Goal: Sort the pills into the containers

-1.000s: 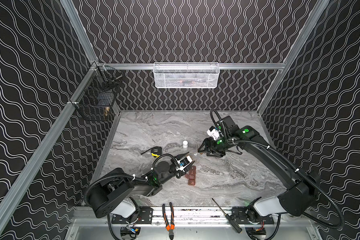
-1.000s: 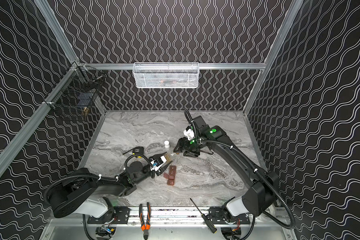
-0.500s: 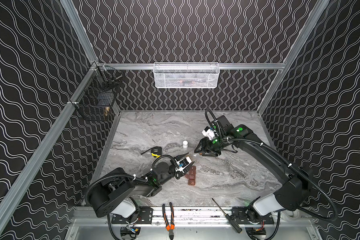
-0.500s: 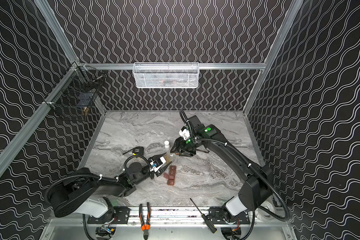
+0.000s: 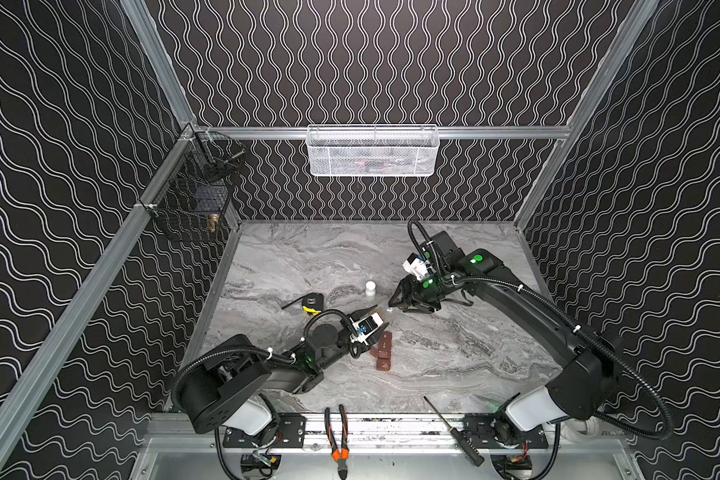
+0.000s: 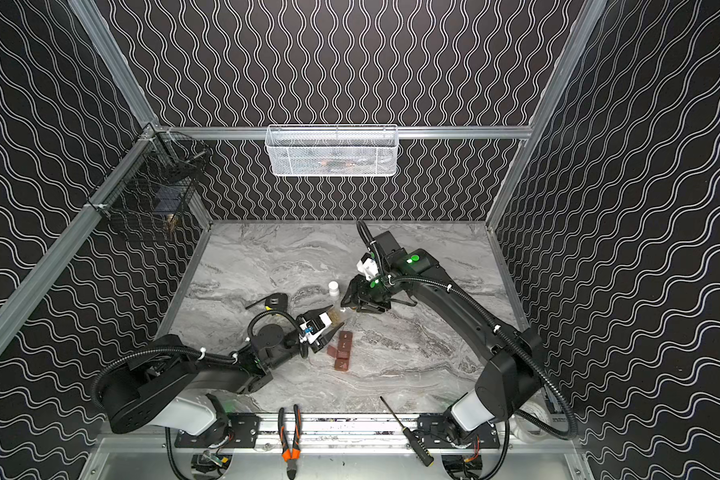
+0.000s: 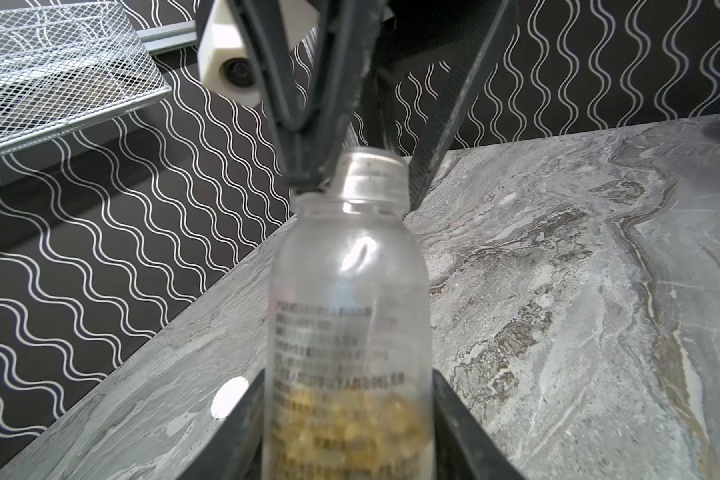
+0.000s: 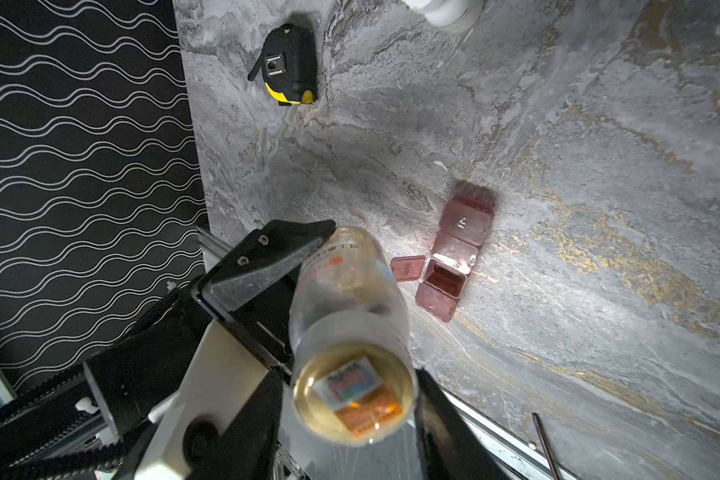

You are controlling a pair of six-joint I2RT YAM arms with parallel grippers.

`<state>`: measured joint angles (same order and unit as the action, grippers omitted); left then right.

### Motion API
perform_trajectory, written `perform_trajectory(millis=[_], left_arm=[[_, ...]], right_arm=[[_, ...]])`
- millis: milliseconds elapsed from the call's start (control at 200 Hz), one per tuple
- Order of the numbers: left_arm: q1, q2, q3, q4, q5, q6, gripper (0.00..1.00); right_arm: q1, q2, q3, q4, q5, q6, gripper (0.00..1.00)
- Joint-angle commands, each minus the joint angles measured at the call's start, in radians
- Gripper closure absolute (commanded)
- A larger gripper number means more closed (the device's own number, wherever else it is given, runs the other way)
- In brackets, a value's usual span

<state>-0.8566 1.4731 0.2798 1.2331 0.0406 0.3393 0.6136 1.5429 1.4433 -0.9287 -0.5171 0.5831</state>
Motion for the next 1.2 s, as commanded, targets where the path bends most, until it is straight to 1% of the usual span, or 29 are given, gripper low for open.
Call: perform_trajectory(millis=[0, 205, 360, 450, 541, 836, 901, 951, 1061, 1196], left_arm=[[0.001, -0.005, 0.001, 0.044, 0.022, -0.008, 0.81], [0.001, -0.003, 0.008, 0.038, 0.028, -0.013, 0.81], [0.001, -0.002, 0.01, 0.031, 0.04, -0.019, 0.81], [0.001, -0.004, 0.01, 0.03, 0.044, -0.023, 0.81], [0.0, -0.005, 0.008, 0.03, 0.047, -0.026, 0.81], [0.001, -0.01, 0.01, 0.025, 0.056, -0.031, 0.81], [0.0, -0.013, 0.013, 0.017, 0.07, -0.035, 0.82], [0.001, -0.021, 0.016, -0.002, 0.101, -0.042, 0.82], [0.001, -0.085, 0.049, -0.134, 0.197, -0.061, 0.83], [0.001, -0.15, 0.055, -0.217, 0.291, -0.099, 0.85]], right_arm=[[0.002, 0.002, 0.009, 0.011, -0.002, -0.008, 0.46], [0.001, -0.003, 0.014, 0.012, 0.012, -0.008, 0.52], [0.002, 0.004, 0.01, 0.008, 0.021, -0.015, 0.52], [0.002, 0.007, 0.005, 0.014, 0.025, -0.015, 0.49], [0.002, 0.006, 0.006, 0.014, 0.026, -0.019, 0.49], [0.001, 0.002, 0.005, 0.0, 0.037, -0.041, 0.63], [0.002, -0.001, 0.003, -0.009, 0.039, -0.068, 0.65], [0.002, -0.006, 0.003, -0.017, 0.035, -0.104, 0.66], [0.002, -0.046, -0.024, -0.028, 0.035, -0.215, 0.67], [0.012, -0.116, -0.085, -0.024, 0.053, -0.341, 0.7]])
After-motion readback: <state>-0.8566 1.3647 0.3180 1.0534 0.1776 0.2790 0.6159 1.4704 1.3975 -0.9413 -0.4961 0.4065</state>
